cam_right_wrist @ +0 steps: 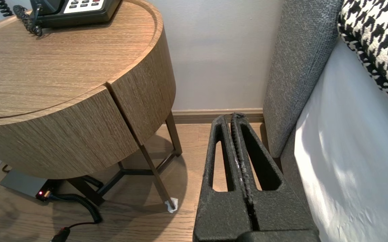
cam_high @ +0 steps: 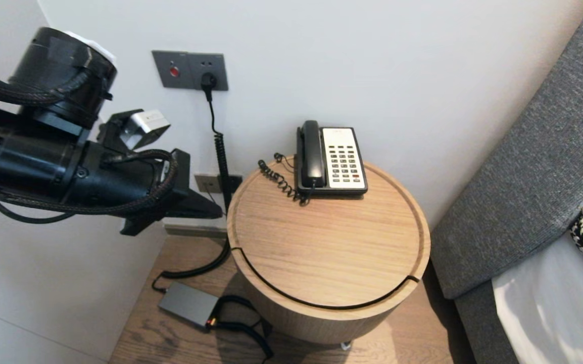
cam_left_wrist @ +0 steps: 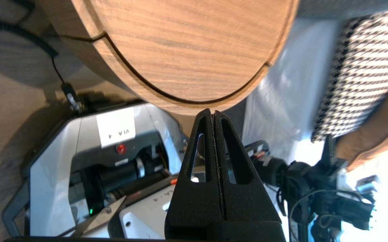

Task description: Open the nightstand drawer

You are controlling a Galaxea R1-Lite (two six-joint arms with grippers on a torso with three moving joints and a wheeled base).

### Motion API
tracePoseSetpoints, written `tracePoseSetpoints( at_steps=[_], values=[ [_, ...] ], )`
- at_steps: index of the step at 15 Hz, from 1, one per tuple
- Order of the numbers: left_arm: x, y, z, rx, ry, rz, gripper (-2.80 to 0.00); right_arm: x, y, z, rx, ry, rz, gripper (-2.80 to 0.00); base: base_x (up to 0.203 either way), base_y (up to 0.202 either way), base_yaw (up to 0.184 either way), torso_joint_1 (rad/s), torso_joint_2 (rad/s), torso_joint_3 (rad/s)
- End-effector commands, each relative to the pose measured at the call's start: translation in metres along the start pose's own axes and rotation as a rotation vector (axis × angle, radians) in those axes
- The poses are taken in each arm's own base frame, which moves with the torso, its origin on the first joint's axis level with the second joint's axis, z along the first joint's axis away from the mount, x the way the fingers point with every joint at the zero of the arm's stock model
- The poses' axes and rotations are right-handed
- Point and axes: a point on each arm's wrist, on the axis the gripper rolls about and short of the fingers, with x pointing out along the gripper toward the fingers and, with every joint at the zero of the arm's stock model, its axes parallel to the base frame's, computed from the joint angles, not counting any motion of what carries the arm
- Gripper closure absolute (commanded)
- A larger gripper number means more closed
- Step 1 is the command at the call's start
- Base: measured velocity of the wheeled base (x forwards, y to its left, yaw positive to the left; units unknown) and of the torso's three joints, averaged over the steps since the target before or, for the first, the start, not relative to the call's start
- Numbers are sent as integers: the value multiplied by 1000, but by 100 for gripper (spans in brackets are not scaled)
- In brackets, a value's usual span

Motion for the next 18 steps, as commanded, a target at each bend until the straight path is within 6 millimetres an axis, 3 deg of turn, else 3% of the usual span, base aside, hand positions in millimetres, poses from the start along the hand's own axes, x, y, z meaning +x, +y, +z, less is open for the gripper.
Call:
tracePoseSetpoints(
  at_steps=[1,6,10,18],
  values=[
    [32,8,2,-23,58,42,0,2,0,-7,0,27,0,0,0,0,0,0,0,0],
    [53,6,-2,28,-14,137,0,2,0,-7,0,27,0,0,0,0,0,0,0,0],
    [83,0,-16,79,-18,193,0,2,0,-7,0,27,0,0,0,0,0,0,0,0],
    [123,15,-40,164,34,248,0,2,0,-7,0,27,0,0,0,0,0,0,0,0]
  ],
)
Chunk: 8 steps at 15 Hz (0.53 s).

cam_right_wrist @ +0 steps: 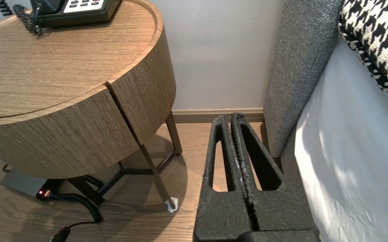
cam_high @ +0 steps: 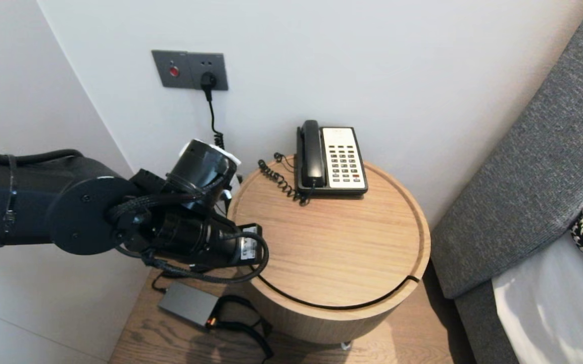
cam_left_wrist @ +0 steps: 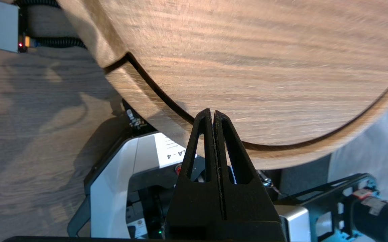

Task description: Open the nightstand drawer

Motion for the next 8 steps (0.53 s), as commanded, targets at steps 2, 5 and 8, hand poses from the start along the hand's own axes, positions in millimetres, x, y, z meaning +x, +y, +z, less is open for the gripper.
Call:
tracePoseSetpoints(
  at_steps=[2,5,8],
  values=[
    [12,1,-5,2,22,13,0,2,0,-7,0,26,-1,0,0,0,0,0,0,0],
    [17,3,-6,1,34,20,0,2,0,-7,0,26,-1,0,0,0,0,0,0,0],
    [20,5,-9,6,42,23,0,2,0,-7,0,26,-1,0,0,0,0,0,0,0]
  ],
)
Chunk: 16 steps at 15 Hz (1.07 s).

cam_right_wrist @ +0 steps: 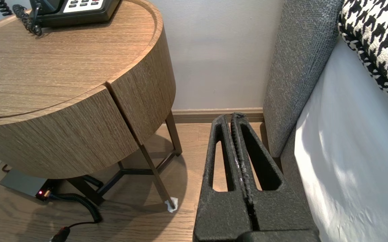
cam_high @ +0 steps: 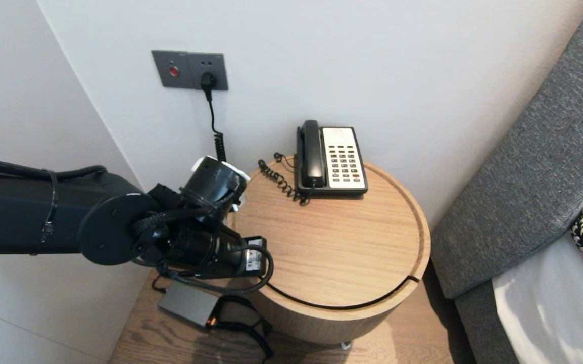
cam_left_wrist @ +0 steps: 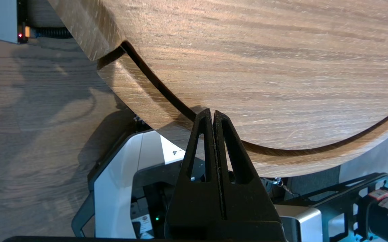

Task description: Open the nightstand drawer

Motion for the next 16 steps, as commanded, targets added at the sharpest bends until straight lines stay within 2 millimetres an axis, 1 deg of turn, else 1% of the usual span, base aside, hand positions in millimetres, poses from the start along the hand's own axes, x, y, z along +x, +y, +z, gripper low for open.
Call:
tracePoseSetpoints(
  at_steps=[1,8,12,16],
  values=[
    [3,3,-4,-1,15,8,0,2,0,-7,0,26,0,0,0,0,0,0,0,0],
    [0,3,-11,16,31,2,0,2,0,-7,0,26,0,0,0,0,0,0,0,0],
    [-4,6,-19,18,63,-31,0,2,0,-7,0,26,0,0,0,0,0,0,0,0],
    [-2,9,-27,21,102,-55,0,2,0,-7,0,26,0,0,0,0,0,0,0,0]
  ],
)
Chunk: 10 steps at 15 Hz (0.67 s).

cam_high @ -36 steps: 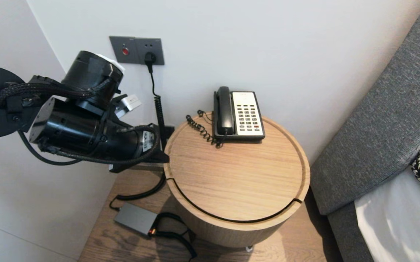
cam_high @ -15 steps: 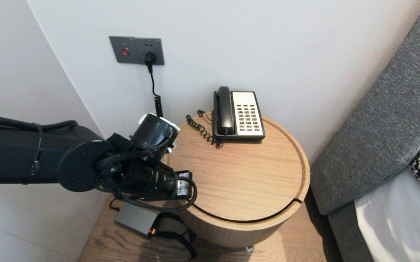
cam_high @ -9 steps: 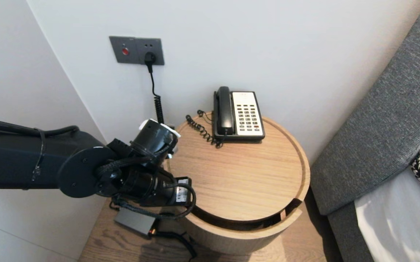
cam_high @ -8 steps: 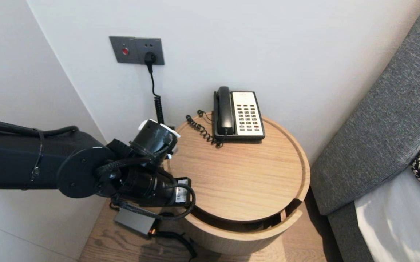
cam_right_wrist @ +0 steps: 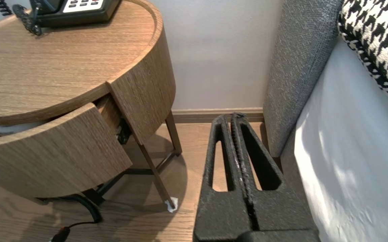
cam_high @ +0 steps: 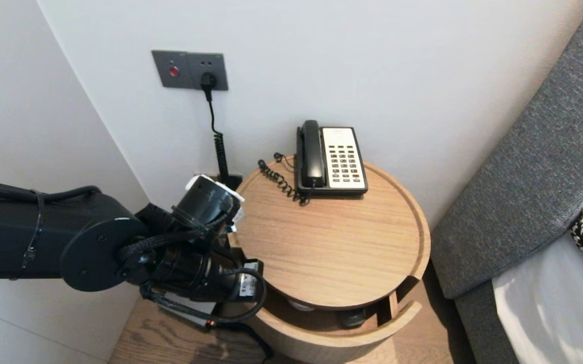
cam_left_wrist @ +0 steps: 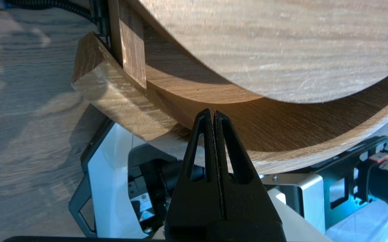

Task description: Open the nightstand drawer

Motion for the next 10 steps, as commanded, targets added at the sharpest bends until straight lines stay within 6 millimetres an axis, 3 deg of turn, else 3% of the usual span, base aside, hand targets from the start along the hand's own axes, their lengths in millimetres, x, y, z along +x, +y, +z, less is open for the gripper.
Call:
tracePoseSetpoints(
  at_steps=[1,10],
  values=[
    [0,2,-6,4,12,0,0,2,0,-7,0,28,0,0,0,0,0,0,0,0],
    [8,-2,-38,115,88,-40,0,2,0,-7,0,26,0,0,0,0,0,0,0,0]
  ],
)
